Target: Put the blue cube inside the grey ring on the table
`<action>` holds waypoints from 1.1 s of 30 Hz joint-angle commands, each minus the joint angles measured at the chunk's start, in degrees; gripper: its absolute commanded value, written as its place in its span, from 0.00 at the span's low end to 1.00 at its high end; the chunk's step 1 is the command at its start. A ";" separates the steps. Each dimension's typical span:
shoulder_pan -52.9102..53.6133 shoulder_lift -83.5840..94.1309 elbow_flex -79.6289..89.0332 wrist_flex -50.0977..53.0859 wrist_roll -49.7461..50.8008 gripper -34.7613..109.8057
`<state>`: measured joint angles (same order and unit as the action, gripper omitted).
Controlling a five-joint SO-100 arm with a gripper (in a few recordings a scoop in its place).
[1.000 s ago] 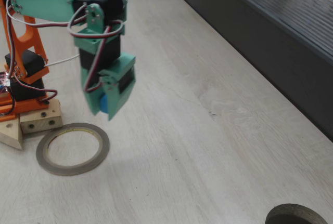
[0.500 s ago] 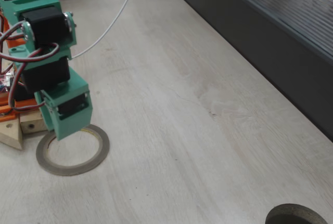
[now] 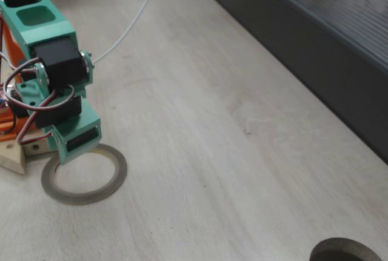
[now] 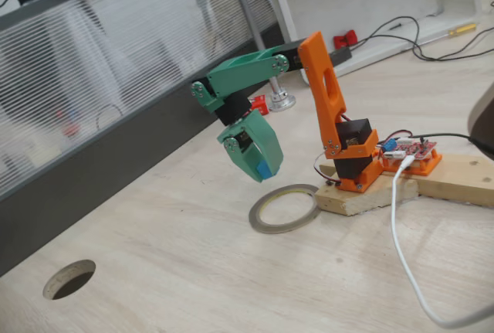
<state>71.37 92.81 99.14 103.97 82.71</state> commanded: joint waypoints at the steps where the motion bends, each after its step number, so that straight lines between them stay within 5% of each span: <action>1: 0.70 7.73 4.31 -4.13 0.88 0.35; 16: 0.18 9.49 21.27 -17.31 0.88 0.35; 33: -5.10 8.79 23.47 -21.01 0.97 0.35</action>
<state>69.17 100.20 121.99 84.20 82.71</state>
